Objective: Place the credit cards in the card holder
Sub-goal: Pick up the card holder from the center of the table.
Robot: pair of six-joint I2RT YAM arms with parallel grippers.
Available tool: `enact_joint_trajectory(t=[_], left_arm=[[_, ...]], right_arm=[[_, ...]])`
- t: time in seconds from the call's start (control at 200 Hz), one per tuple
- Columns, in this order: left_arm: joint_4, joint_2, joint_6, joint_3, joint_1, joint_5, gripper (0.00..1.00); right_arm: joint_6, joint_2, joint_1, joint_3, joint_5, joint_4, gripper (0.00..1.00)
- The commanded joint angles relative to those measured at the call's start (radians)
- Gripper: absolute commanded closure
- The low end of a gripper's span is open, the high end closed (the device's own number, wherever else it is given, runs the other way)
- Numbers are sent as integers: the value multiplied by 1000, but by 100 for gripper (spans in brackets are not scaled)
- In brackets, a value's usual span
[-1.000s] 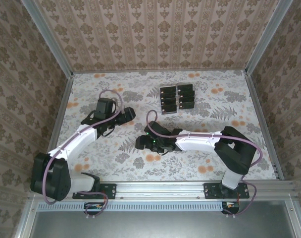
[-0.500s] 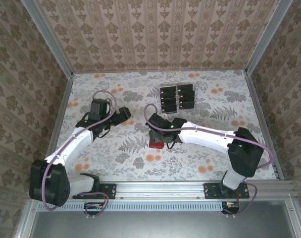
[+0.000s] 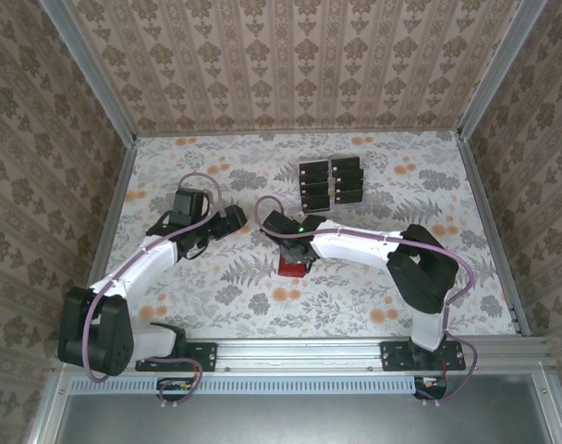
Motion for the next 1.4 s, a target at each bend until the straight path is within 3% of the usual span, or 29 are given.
enact_joint_trajectory(t=[0.0,0.645,0.985,1.24,1.395], left_arm=[[18,14,0,-1,-3,24,0],[29,47,1,6,-5,29,0],[24,37,1,5,-6,30,0],[20,23,2,-5,-9,36,0],[37,20,4,-11,-21,48,0]], right_arm=[[-11,38,2,36,14,-27,53],[-15,93,-4,17,2,-5,57],[-18,84,-12,-19,-7,17,75],[-29,45,-29,-70,-29,52,100],[-41,-11,-41,-111,-32,95,100]])
